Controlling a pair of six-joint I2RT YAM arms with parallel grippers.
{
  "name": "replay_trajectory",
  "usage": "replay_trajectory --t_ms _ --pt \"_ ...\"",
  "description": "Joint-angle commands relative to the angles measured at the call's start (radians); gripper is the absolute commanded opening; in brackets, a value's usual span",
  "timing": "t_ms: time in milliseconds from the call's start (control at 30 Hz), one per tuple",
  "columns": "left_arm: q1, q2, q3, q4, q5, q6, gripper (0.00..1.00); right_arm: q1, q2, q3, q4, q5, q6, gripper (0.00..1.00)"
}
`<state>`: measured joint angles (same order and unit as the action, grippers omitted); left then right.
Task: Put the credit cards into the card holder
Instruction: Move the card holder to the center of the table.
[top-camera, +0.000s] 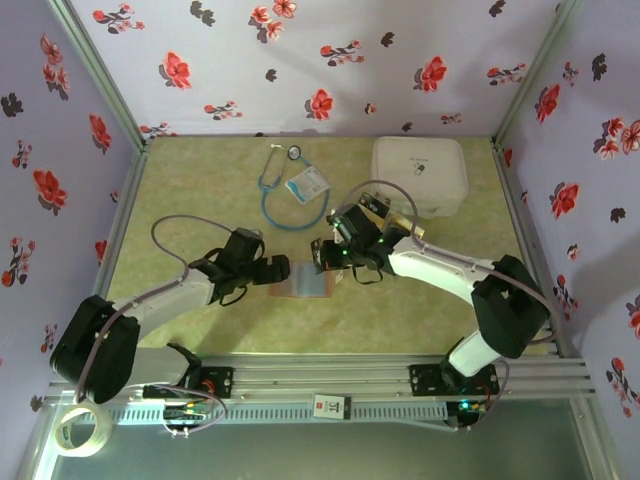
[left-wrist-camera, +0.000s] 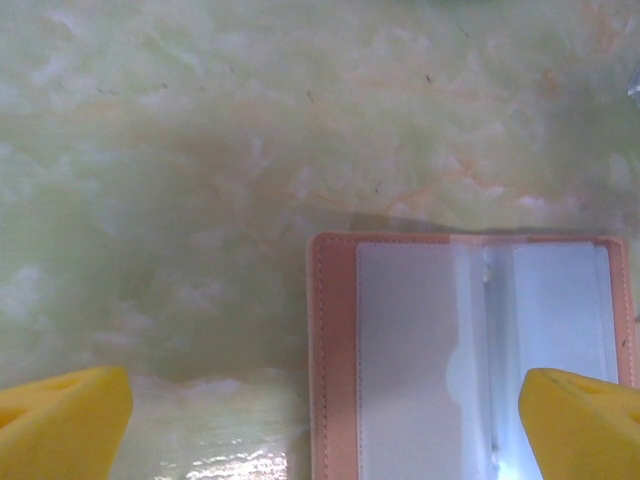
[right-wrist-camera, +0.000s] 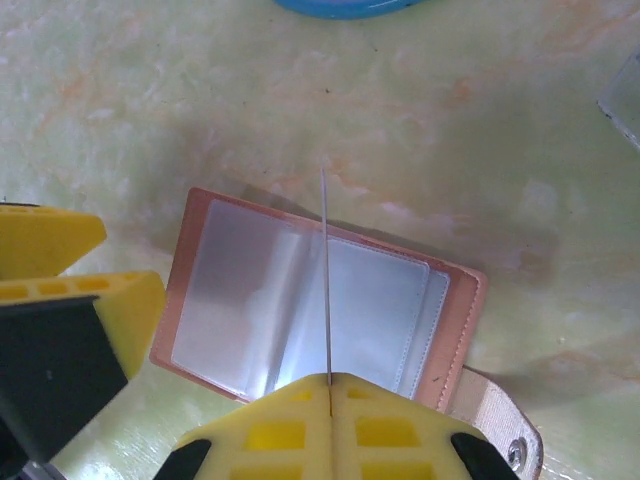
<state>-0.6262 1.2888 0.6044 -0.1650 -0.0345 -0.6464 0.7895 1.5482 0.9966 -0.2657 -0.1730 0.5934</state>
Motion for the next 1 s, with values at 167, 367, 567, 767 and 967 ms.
replay_trajectory --t_ms 167,367,567,767,967 --pt "-0.066 0.042 -0.013 0.042 -0.034 -0.041 1.0 -0.07 -0.058 -0.041 0.012 0.001 0.018 0.0" --pt "-0.121 0.08 0.0 0.071 -0.04 -0.073 1.0 -0.121 -0.094 -0.068 -0.006 -0.007 0.005 0.0" --pt "-0.186 0.107 0.023 0.084 -0.045 -0.106 1.0 -0.136 -0.107 -0.079 -0.02 -0.009 -0.008 0.0" --pt "-0.235 0.104 0.045 0.083 -0.041 -0.138 1.0 -0.138 -0.11 -0.082 -0.023 -0.014 -0.008 0.0" --pt "-0.239 0.072 0.061 -0.043 -0.105 -0.122 1.0 -0.138 -0.115 -0.085 -0.011 -0.03 0.008 0.0"
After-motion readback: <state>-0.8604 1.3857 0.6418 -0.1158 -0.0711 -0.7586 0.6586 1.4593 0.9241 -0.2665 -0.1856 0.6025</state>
